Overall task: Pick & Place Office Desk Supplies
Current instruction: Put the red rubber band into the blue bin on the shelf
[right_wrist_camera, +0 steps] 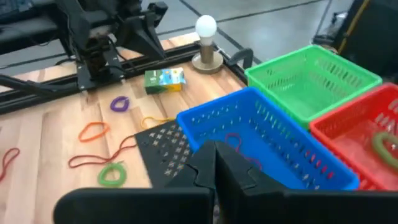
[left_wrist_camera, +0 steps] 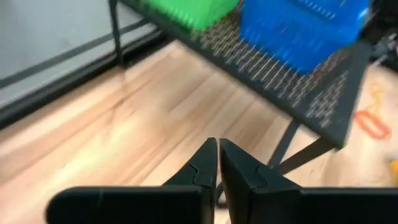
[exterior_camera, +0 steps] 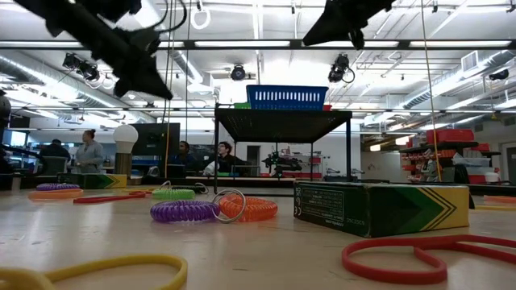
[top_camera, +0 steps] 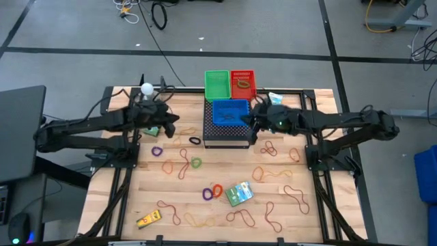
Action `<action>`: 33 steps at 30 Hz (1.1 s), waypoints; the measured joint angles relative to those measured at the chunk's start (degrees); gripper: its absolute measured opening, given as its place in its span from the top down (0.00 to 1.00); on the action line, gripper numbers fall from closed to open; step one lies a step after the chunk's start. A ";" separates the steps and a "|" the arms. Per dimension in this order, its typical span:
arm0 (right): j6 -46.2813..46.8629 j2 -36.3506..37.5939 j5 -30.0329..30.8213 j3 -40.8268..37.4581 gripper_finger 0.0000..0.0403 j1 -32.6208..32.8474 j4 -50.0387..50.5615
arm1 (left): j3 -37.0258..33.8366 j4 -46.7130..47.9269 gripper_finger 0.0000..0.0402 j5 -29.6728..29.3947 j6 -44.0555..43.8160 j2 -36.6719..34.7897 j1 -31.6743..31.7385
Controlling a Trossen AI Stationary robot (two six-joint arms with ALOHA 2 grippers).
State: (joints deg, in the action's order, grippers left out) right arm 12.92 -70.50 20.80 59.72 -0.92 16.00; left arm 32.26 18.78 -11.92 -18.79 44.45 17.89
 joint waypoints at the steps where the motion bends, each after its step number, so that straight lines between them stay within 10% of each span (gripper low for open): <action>1: 1.69 0.00 1.68 0.00 0.99 1.23 0.60 | -0.81 0.01 0.93 0.11 0.82 -0.24 -0.05; 14: 24.07 -1.06 8.25 0.05 0.99 20.14 14.66 | -2.61 -1.10 0.97 1.62 6.20 0.95 -5.37; 33: 32.79 -17.91 -15.19 0.02 0.94 36.16 19.12 | -2.61 -0.96 0.97 -4.79 1.99 5.81 -12.29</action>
State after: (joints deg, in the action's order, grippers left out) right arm 45.71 -88.41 5.61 59.75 35.25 35.11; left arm 29.65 17.82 -16.71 -16.80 50.26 5.60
